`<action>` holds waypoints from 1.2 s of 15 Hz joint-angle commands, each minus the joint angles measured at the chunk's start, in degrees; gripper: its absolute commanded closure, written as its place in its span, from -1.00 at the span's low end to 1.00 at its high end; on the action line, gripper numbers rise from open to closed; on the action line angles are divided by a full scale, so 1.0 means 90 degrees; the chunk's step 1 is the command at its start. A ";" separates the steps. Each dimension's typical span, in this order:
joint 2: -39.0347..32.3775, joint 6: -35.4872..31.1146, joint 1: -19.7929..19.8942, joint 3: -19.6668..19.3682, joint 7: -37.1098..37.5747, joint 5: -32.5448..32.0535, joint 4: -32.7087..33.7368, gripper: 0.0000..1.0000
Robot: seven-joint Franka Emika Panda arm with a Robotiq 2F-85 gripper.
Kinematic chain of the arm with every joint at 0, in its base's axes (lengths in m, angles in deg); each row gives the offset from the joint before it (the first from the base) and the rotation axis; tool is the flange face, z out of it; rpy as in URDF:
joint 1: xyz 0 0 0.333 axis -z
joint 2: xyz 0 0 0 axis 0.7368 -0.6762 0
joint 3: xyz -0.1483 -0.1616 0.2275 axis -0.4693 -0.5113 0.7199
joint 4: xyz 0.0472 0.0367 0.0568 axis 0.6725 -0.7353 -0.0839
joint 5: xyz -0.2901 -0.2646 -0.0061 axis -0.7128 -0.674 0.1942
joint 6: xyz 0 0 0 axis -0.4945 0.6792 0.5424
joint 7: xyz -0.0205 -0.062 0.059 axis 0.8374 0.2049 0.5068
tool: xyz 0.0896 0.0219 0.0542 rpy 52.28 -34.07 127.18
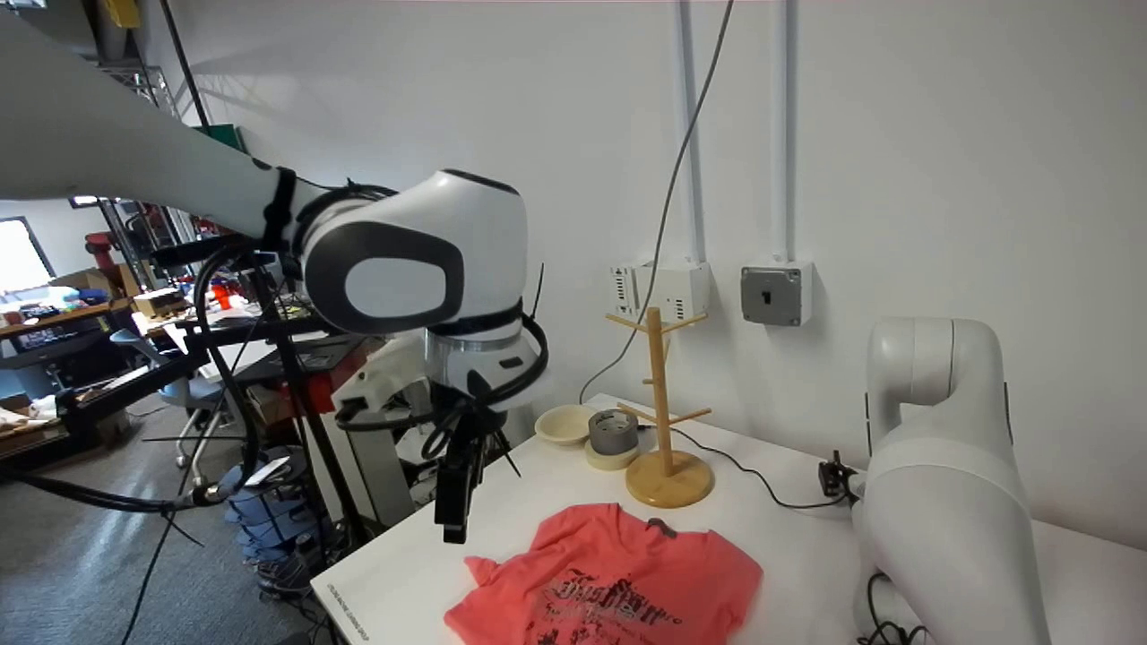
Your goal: Fold the shirt on the table.
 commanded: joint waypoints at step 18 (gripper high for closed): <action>-0.1154 -0.0626 -0.0294 0.0039 0.0072 0.0911 -0.0100 -1.00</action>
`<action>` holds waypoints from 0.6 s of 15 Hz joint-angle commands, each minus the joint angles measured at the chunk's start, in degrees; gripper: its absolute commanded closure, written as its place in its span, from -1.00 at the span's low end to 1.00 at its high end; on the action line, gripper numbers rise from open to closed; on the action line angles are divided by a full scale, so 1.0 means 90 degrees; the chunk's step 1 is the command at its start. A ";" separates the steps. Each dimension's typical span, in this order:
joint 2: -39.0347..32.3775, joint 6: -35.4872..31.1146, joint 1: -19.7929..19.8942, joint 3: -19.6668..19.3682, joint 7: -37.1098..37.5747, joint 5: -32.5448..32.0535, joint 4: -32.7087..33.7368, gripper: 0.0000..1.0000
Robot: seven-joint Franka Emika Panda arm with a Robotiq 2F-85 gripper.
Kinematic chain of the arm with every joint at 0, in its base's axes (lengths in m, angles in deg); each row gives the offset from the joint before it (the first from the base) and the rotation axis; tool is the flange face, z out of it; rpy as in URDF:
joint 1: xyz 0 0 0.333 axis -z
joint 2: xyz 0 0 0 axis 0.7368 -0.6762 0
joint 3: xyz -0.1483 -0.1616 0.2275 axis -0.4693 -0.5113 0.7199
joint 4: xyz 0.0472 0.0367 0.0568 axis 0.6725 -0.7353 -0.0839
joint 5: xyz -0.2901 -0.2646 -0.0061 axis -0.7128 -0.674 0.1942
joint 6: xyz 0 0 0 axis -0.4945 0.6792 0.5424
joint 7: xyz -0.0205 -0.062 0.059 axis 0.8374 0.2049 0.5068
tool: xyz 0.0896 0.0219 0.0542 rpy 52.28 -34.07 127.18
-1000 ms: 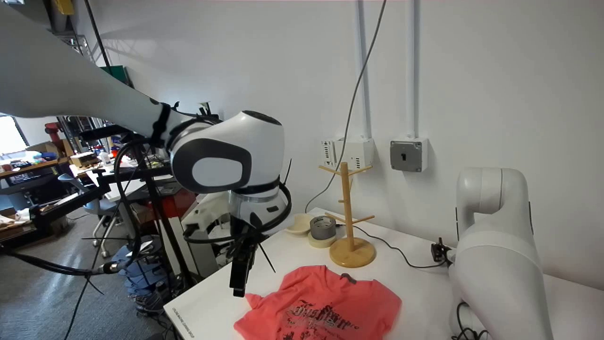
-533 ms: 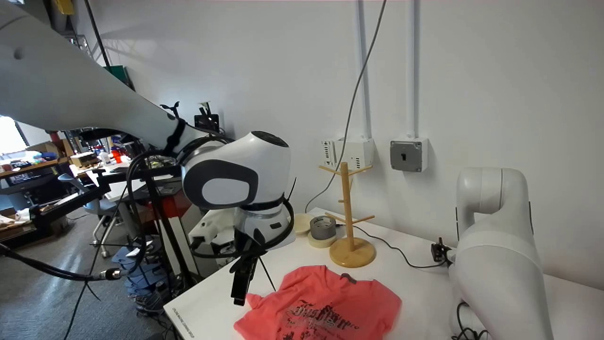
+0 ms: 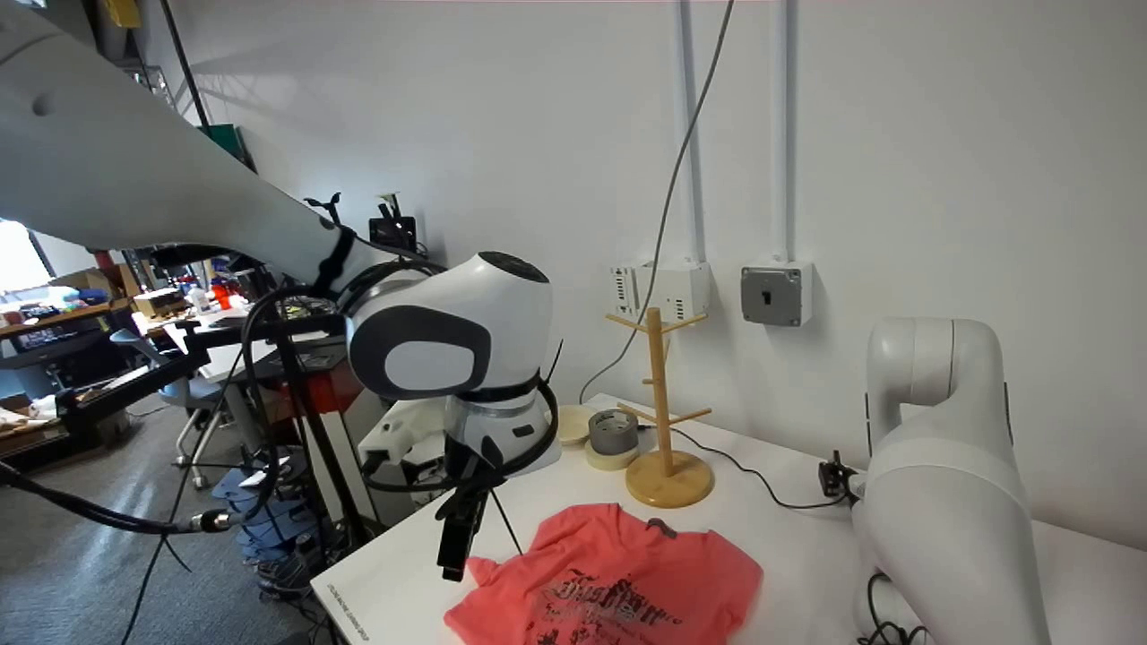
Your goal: Fold the shirt on the table.
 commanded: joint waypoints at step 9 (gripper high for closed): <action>-0.1181 -0.0572 -0.0605 0.0223 0.0636 0.1355 0.0121 -1.00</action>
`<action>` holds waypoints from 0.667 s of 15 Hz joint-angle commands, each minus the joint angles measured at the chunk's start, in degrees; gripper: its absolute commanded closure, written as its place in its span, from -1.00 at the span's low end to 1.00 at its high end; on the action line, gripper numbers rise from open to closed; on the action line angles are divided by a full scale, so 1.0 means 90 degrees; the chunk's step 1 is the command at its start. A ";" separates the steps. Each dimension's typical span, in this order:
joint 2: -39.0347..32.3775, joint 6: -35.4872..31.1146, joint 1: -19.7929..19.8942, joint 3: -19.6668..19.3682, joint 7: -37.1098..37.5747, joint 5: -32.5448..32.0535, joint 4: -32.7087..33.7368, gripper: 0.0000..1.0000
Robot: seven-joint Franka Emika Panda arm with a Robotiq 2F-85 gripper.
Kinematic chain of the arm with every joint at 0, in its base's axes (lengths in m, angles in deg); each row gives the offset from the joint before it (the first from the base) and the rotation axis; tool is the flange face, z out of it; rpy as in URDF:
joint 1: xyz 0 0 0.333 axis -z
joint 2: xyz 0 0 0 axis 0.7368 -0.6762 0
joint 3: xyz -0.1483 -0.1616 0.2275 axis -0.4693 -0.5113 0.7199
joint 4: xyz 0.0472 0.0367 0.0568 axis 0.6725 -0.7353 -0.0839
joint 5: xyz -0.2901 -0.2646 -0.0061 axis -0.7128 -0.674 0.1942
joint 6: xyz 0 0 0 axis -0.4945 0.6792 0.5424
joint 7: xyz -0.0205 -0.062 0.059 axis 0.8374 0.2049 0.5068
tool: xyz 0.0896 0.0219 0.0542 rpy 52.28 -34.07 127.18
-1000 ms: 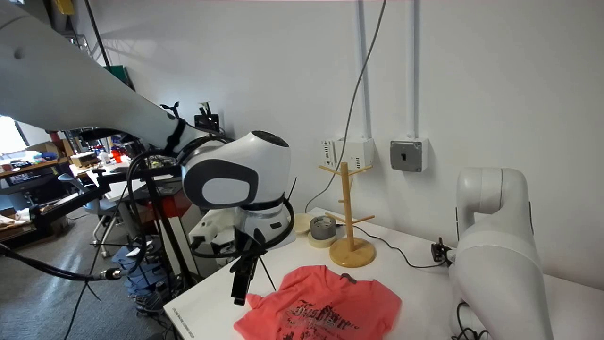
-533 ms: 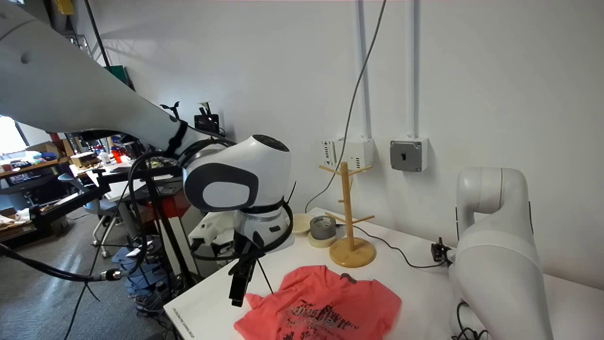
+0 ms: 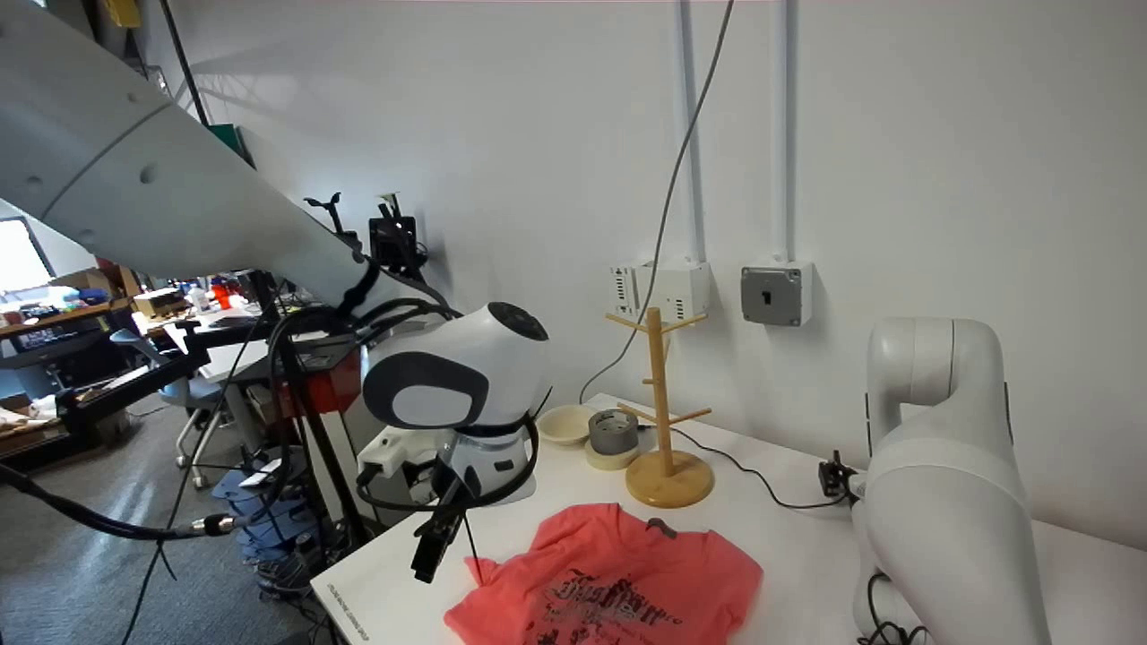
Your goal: Fold the shirt on the table.
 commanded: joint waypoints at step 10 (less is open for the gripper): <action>-0.1325 -0.2023 -0.0525 0.0105 0.1274 0.0351 -0.0071 -1.00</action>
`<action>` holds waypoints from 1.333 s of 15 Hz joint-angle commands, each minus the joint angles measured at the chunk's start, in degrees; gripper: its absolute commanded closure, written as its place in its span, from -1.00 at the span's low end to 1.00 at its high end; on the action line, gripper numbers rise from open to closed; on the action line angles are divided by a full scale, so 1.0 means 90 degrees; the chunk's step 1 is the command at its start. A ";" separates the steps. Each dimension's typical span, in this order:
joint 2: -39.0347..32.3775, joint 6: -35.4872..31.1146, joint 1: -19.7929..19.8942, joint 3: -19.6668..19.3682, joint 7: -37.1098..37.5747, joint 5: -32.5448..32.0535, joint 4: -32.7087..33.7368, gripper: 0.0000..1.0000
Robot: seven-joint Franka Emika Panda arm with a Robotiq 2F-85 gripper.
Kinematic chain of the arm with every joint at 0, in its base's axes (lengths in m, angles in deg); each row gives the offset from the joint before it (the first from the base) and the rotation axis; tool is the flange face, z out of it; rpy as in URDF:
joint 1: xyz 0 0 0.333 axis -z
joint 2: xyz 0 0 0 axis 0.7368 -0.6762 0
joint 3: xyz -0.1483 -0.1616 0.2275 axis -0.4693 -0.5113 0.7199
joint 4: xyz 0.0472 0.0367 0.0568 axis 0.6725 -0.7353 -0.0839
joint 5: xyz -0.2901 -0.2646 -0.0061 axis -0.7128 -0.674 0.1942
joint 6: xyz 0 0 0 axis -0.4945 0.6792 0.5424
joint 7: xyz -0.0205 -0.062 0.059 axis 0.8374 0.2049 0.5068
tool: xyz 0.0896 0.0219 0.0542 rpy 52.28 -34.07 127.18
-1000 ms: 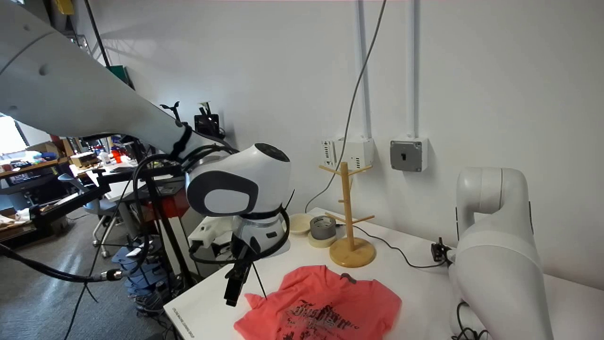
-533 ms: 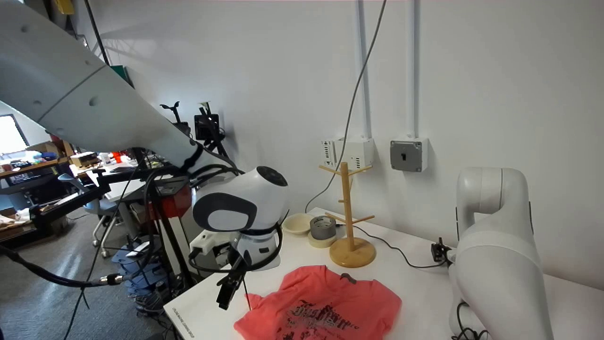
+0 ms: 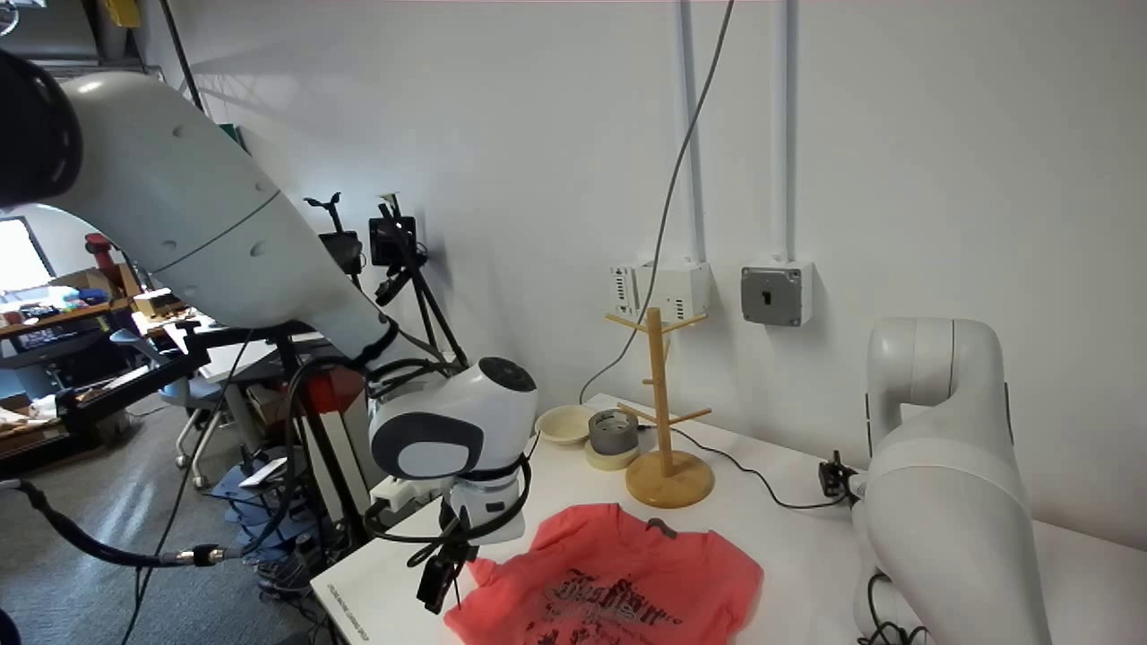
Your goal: Fold the shirt on the table.
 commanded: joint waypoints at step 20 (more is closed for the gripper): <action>-0.0602 -0.1264 -0.0045 0.0056 0.0062 0.0537 -0.0332 -0.97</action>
